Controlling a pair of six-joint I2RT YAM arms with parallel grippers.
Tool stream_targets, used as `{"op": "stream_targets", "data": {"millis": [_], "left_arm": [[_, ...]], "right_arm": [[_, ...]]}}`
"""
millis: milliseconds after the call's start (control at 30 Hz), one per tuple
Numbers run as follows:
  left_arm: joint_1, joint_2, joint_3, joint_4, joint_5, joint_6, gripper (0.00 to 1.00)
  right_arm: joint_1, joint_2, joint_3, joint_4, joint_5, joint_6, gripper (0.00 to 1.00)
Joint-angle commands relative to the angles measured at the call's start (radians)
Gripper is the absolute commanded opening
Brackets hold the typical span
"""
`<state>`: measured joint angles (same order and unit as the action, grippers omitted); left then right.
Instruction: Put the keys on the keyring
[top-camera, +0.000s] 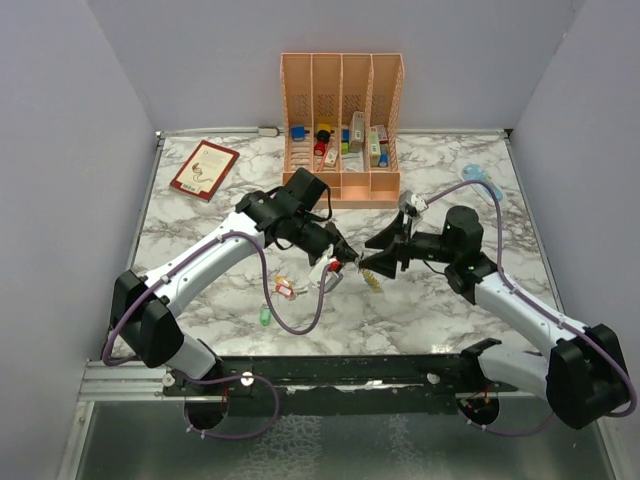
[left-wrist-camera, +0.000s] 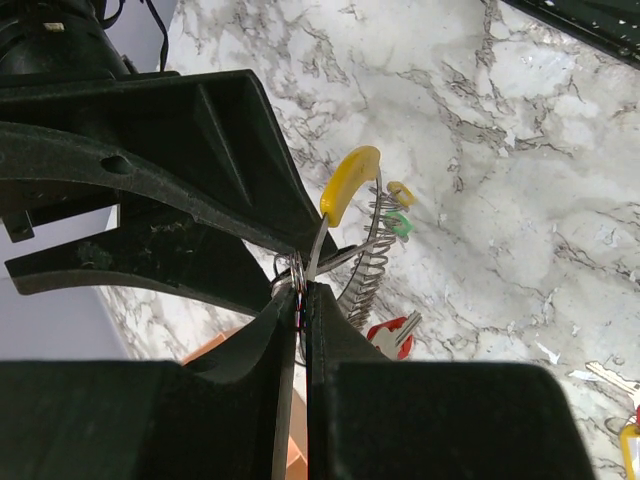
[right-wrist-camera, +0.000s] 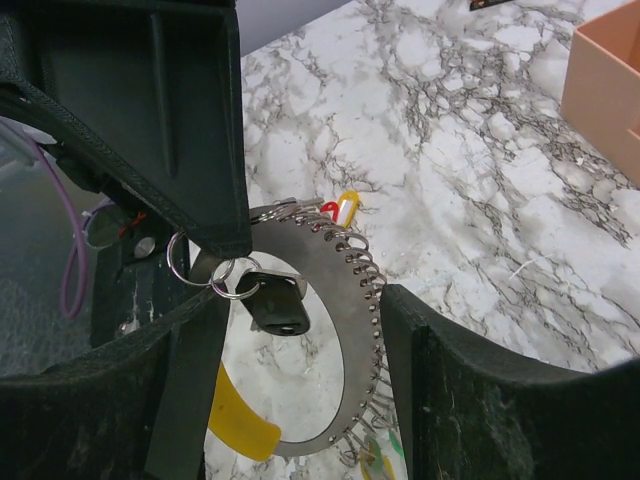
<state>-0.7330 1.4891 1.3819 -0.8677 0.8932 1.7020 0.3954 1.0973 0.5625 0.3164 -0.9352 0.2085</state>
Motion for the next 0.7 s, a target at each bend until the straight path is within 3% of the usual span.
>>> {"op": "stream_targets", "data": {"millis": [0, 667], "left_arm": [[0.004, 0.005, 0.047, -0.009, 0.066, 0.026, 0.0], [0.004, 0.012, 0.062, -0.036, 0.067, 0.072, 0.0]], "right_arm": [[0.024, 0.024, -0.013, 0.073, -0.056, 0.007, 0.63], [0.057, 0.07, -0.075, 0.262, -0.077, 0.093, 0.51]]}}
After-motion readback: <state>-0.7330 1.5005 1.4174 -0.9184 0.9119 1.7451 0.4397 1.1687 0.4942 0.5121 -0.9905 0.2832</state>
